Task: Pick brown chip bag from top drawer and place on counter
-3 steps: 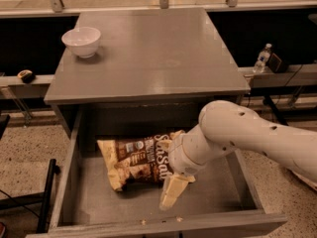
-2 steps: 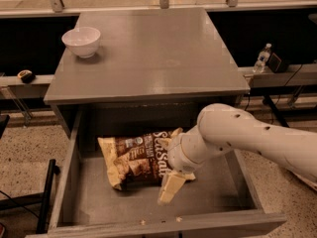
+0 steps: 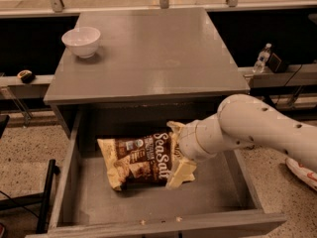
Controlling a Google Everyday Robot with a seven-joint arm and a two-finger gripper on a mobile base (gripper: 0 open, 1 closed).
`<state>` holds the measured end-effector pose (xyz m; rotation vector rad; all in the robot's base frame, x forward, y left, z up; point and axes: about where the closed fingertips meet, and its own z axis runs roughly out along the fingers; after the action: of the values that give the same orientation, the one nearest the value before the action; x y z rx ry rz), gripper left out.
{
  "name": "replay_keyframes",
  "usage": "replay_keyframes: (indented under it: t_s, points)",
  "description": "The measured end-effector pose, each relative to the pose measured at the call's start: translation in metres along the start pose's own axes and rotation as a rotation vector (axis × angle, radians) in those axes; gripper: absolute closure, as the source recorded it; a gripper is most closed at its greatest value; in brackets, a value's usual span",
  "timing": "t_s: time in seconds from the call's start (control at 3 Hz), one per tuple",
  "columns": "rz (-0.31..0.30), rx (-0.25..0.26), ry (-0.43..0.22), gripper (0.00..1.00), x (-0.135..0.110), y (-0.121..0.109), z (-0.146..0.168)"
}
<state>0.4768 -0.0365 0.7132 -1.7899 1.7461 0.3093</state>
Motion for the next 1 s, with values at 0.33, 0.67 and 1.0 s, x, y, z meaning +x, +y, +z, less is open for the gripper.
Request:
replay_keyframes:
  t_s: [0.33, 0.67, 1.0]
  points:
    - [-0.02, -0.015, 0.023, 0.0, 0.001, 0.001, 0.025]
    - [-0.068, -0.104, 0.073, 0.03, -0.017, 0.008, 0.081]
    - [-0.085, -0.14, 0.096, 0.26, -0.027, 0.012, 0.102]
